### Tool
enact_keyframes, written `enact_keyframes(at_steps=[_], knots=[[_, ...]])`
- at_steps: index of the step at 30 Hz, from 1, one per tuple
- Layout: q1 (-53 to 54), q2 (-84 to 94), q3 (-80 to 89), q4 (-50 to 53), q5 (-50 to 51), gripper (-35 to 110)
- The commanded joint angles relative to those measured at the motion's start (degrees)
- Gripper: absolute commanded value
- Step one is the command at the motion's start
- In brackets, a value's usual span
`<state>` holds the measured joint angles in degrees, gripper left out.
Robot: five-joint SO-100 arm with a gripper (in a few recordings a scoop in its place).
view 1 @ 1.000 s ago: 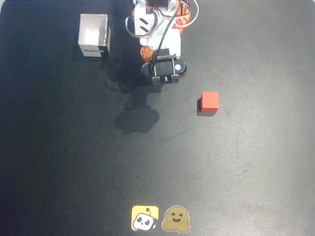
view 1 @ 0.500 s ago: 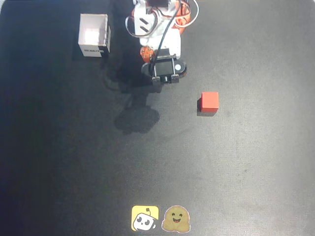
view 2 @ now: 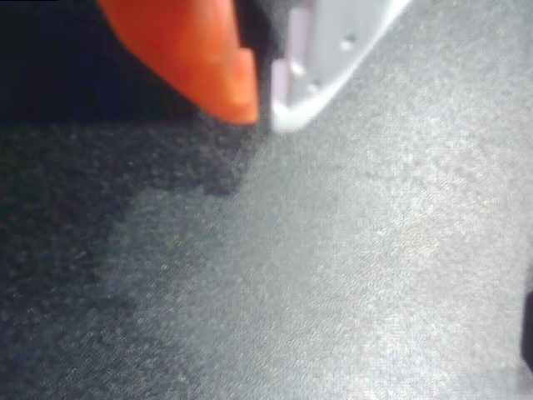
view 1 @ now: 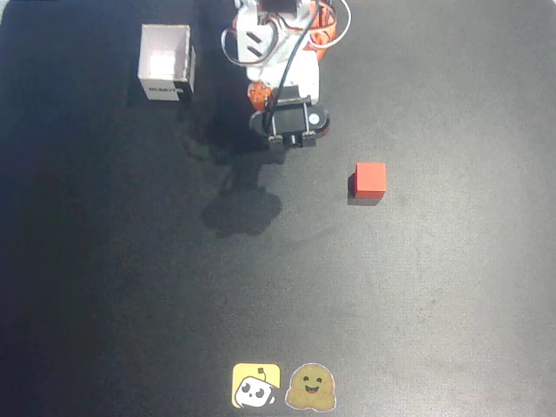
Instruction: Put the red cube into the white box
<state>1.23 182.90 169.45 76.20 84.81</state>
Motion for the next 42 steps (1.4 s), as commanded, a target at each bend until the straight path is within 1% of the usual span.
enact_keyframes(at_steps=[1,5,8,10,12,16,19,21,25,29,35,39,42], knots=[[0.35,0.26,-0.18,-0.26,0.18,0],[-0.35,0.26,-1.05,-2.72,-0.62,0],[-1.23,-3.16,-2.99,-4.57,-0.44,0],[-2.11,-9.84,-6.24,-7.38,-0.18,0],[-3.08,-20.48,-12.3,-9.58,-0.18,0],[-5.36,-40.52,-28.83,-8.17,0.26,0],[-8.44,-47.29,-34.98,-8.09,4.39,1],[-11.69,-51.42,-37.79,-9.32,8.53,6],[-17.58,-61.17,-44.12,-12.04,16.52,9],[-18.46,-72.33,-54.14,-11.87,17.14,17],[-22.5,-82.62,-63.72,-13.27,23.64,23],[-24.17,-87.54,-68.91,-13.8,26.02,24],[-24.43,-89.3,-69.26,-16.79,26.37,24]])
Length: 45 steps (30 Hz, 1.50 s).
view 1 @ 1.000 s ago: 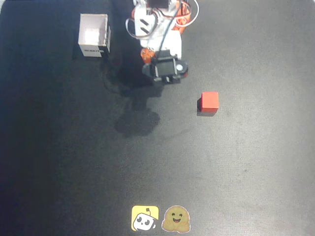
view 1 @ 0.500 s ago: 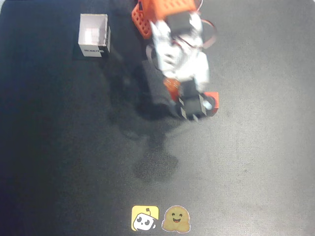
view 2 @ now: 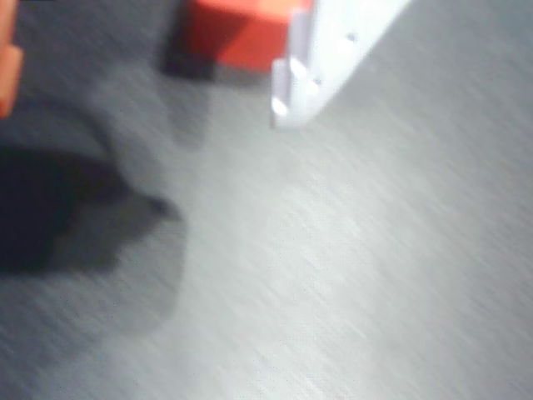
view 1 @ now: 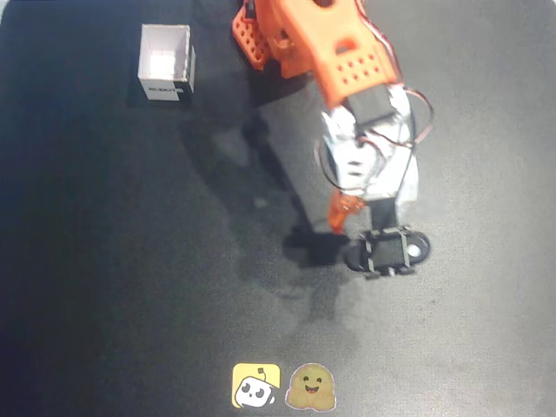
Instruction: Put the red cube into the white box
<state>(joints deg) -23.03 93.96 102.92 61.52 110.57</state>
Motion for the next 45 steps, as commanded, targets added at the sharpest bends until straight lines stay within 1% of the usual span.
enact_keyframes(at_steps=[1,5,10,14,16,23,28,33,37,41,45], knots=[[-0.18,-0.79,-2.72,-3.25,0.62,24],[-0.18,-4.39,-4.92,-4.92,1.41,24],[1.58,-4.92,-4.22,-6.5,-1.67,24],[2.64,-2.29,-2.37,-4.92,-3.25,23],[2.99,0.97,1.41,-4.57,-3.52,23],[2.37,12.04,15.73,-5.01,-0.18,23],[-2.46,13.27,18.81,-6.15,4.83,24],[-7.47,15.03,25.22,-13.54,10.11,25],[-8.0,16.35,28.48,-16.17,10.28,25],[-8.44,16.17,29.79,-16.35,10.46,25],[-8.61,16.52,33.75,-19.51,10.37,25]])
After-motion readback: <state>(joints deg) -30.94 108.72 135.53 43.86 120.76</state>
